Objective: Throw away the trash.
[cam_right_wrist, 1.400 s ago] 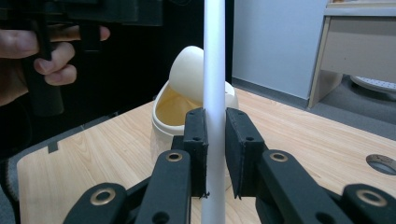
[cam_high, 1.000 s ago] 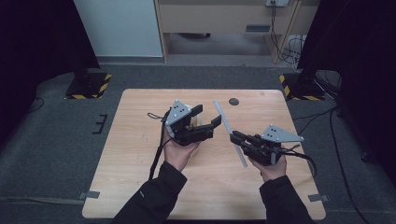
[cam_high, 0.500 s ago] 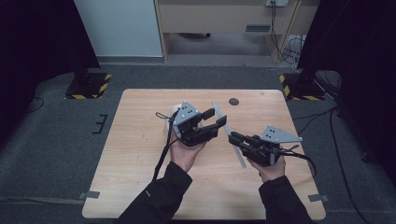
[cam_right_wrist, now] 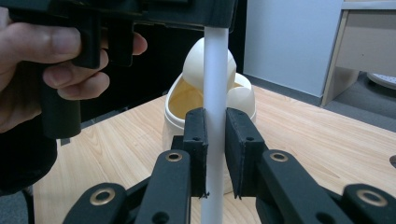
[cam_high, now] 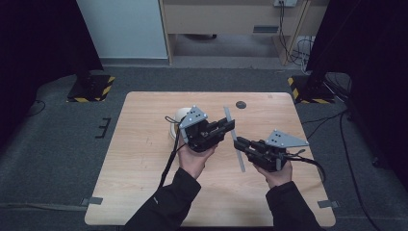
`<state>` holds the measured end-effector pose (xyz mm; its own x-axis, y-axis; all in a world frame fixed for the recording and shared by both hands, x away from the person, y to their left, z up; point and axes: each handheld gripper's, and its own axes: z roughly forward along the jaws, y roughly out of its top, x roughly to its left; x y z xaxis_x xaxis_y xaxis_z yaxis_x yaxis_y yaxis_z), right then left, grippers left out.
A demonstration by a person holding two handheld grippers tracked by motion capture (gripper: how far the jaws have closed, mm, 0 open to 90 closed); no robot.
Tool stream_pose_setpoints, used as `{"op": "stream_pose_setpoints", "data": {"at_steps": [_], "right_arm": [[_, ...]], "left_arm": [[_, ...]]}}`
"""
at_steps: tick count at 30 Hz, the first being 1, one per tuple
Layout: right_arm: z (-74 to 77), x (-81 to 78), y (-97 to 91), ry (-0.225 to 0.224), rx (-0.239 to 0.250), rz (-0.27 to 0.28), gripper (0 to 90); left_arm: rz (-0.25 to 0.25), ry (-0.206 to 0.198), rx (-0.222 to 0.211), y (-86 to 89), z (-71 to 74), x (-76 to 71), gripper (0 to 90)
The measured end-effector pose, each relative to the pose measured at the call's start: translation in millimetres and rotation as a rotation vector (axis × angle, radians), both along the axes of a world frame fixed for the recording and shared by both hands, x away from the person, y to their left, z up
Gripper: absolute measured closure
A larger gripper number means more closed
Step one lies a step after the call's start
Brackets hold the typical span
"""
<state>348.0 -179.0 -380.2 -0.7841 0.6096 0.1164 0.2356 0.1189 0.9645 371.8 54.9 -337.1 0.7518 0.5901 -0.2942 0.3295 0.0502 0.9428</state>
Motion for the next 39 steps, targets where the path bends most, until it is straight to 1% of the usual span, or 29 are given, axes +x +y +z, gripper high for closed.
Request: {"op": "stream_pose_setpoints", "data": {"at_steps": [2,4,8,10,12,14,16,19,20,23,24,25,26,28,31,37,39], "right_arm": [[0.1,0.5,0.2,0.003,0.003,0.004,78.5],[0.7,0.5,-0.7,0.005,0.0,0.0,79.4],[3.5,0.6,-5.7,0.0,0.015,-0.019,76.5],[2.7,2.1,-9.9,0.009,0.032,-0.028,75.7],[0.1,4.4,-14.9,0.023,0.035,-0.046,74.7],[-3.5,7.1,-19.5,0.037,0.033,-0.065,71.7],[-8.4,10.1,-23.1,0.045,0.02,-0.09,65.4],[-17.8,13.8,-26.6,0.062,-0.009,-0.119,59.8],[-22.5,15.2,-27.6,0.07,-0.028,-0.128,58.2],[-31.9,18.7,-29.8,0.089,-0.057,-0.15,51.7],[-35.4,20.3,-30.8,0.103,-0.076,-0.163,50.2],[-37.6,21.3,-31.6,0.103,-0.085,-0.169,49.4],[-40.5,22.3,-33.1,0.113,-0.095,-0.175,48.8],[-44.7,24.3,-35.4,0.119,-0.106,-0.188,46.9],[-48.9,26.0,-37.9,0.128,-0.114,-0.199,45.2],[-57.3,28.4,-39.7,0.146,-0.141,-0.221,42.3],[-61.6,29.3,-39.8,0.157,-0.15,-0.224,41.9]], "left_arm": [[-0.008,-0.013,-0.003,-0.5,0.3,-1.3,77.4],[-0.003,-0.046,0.012,-0.4,1.8,-4.2,79.5],[-0.006,-0.064,-0.002,4.5,5.5,-6.6,79.6],[-0.002,-0.069,-0.011,8.5,8.1,-7.3,79.6],[0.003,-0.076,-0.012,13.8,11.0,-7.9,79.6],[0.013,-0.084,-0.015,20.0,14.2,-8.4,79.6],[0.024,-0.091,-0.017,26.1,17.3,-9.0,79.5],[0.042,-0.11,-0.014,38.5,23.6,-11.1,79.5],[0.047,-0.114,-0.015,41.5,25.2,-11.7,79.5],[0.07,-0.137,-0.012,54.9,32.5,-13.6,79.5],[0.075,-0.141,-0.011,58.0,34.3,-13.9,79.5],[0.086,-0.15,-0.009,63.0,37.2,-14.3,79.5],[0.095,-0.156,-0.008,66.8,39.5,-14.5,79.5],[0.109,-0.165,-0.009,73.1,43.4,-14.9,79.4],[0.132,-0.182,-0.006,81.8,49.2,-15.8,79.4],[0.162,-0.211,0.013,90.2,56.0,-16.6,79.4],[0.168,-0.217,0.011,91.8,57.5,-16.3,79.3]]}}
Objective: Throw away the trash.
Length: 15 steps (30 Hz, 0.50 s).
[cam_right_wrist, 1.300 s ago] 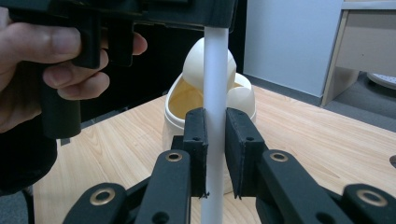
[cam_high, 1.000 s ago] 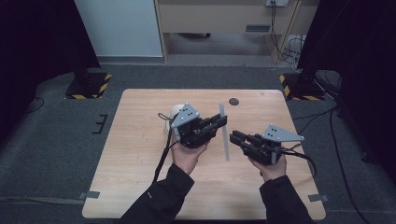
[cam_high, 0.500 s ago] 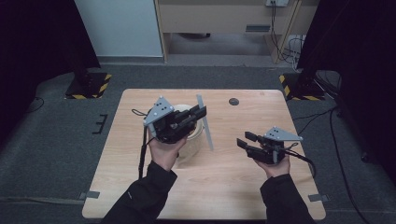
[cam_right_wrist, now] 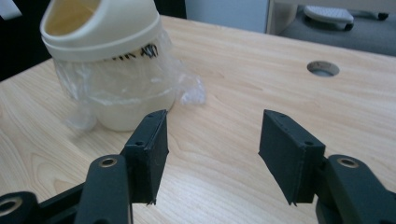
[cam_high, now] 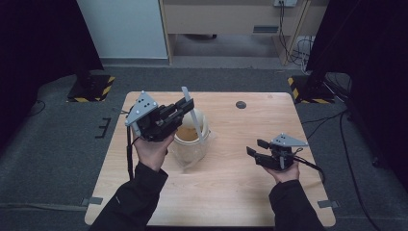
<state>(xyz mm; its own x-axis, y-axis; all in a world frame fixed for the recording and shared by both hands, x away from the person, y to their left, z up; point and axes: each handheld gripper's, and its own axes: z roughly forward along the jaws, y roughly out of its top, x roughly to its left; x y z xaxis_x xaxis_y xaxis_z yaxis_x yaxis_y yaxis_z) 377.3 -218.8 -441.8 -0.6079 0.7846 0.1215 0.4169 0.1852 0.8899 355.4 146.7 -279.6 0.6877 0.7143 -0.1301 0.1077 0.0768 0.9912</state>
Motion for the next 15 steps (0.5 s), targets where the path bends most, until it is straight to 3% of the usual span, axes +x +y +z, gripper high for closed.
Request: {"op": "stream_pose_setpoints", "data": {"at_steps": [4,15], "right_arm": [[-6.4,2.4,-1.4,0.024,-0.015,-0.008,41.1],[-11.2,4.2,-2.5,0.023,-0.034,-0.016,39.0]], "left_arm": [[0.018,-0.019,0.019,1.6,1.7,1.4,79.3],[0.067,-0.032,0.035,12.1,0.1,13.2,79.3]]}}
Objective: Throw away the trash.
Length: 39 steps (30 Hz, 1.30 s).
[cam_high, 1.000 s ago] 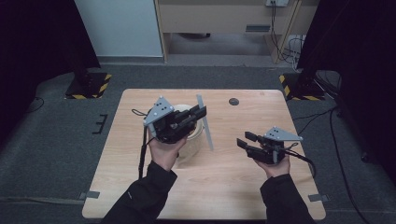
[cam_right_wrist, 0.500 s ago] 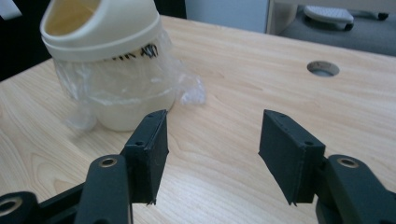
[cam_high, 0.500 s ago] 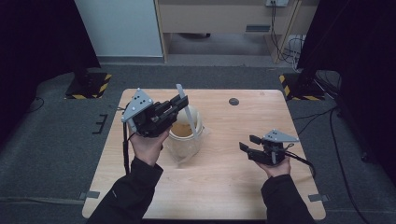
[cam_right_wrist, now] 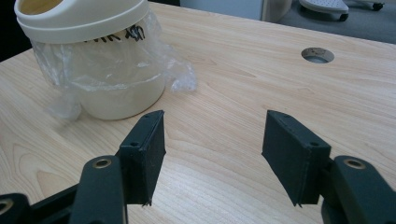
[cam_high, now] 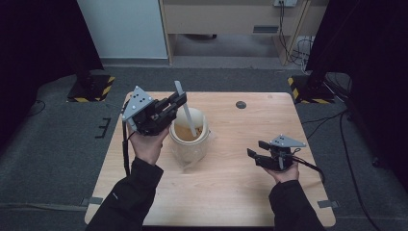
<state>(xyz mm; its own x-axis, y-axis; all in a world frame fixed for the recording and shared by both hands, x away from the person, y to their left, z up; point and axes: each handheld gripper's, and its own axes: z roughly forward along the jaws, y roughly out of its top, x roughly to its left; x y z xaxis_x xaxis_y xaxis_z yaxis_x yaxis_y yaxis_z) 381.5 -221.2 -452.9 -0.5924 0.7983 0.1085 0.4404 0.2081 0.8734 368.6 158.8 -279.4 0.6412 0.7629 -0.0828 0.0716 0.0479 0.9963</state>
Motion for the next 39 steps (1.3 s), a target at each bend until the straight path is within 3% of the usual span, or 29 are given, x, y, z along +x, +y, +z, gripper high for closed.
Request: {"op": "stream_pose_setpoints", "data": {"at_steps": [10,20,39], "right_arm": [[-1.5,0.7,0.0,0.001,-0.006,0.0,37.7],[-2.1,0.8,-0.3,0.006,-0.006,-0.002,37.7],[-3.3,1.2,-0.3,0.008,-0.012,0.0,37.4]], "left_arm": [[0.031,0.0,0.014,7.0,-15.9,11.6,79.2],[0.034,0.046,0.039,6.4,-44.7,19.4,79.2],[0.017,0.193,0.083,8.3,-110.3,21.7,78.9]]}}
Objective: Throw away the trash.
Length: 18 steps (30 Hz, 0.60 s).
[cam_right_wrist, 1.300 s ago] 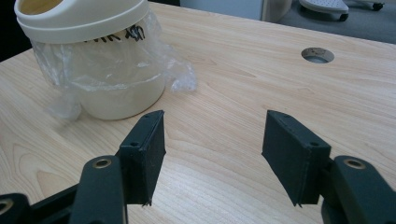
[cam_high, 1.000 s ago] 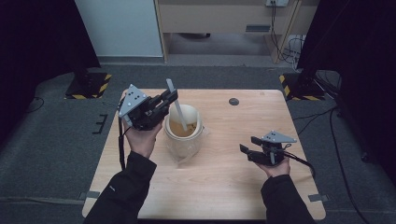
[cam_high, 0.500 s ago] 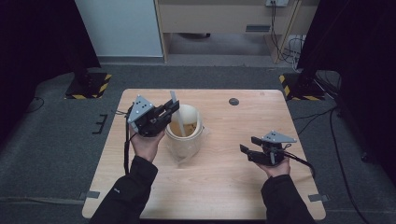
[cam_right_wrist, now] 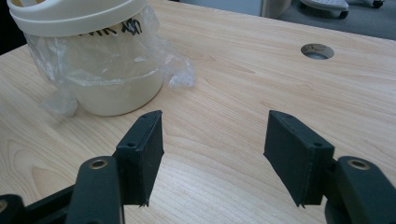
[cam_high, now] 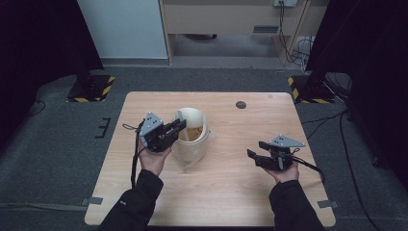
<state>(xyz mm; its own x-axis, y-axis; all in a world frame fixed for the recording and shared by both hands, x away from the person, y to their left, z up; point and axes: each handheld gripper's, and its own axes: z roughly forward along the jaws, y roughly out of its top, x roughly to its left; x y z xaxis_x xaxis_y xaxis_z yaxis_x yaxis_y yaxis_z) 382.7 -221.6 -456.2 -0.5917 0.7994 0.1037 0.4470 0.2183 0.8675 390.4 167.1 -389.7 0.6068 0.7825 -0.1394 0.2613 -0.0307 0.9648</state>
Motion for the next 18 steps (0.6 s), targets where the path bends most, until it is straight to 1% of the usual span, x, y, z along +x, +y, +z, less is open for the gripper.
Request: {"op": "stream_pose_setpoints", "data": {"at_steps": [4,7,9,12,13,15,18], "right_arm": [[-0.4,0.1,0.2,0.0,-0.002,-0.001,36.7],[-0.9,0.1,-0.2,0.003,-0.001,-0.004,36.0],[-1.1,0.2,-1.3,0.003,-0.002,-0.004,35.5],[-0.9,-0.3,-2.8,0.006,0.002,-0.008,34.1],[-1.1,-0.2,-3.8,0.005,0.003,-0.011,33.1],[-2.2,0.4,-5.6,0.007,0.008,-0.018,30.0],[-4.5,1.4,-7.9,0.017,0.011,-0.031,26.5]], "left_arm": [[-0.001,0.032,-0.001,3.9,-5.6,-1.1,77.2],[0.009,0.049,0.019,8.2,-7.9,-3.8,70.8],[0.011,0.063,0.025,13.7,-9.8,-7.5,68.0],[0.02,0.081,0.06,26.6,-13.8,-17.3,62.7],[0.022,0.084,0.06,31.5,-15.5,-21.3,61.1],[0.024,0.092,0.078,41.6,-19.4,-28.9,58.1],[0.046,0.12,0.125,61.7,-32.4,-42.4,52.2]]}}
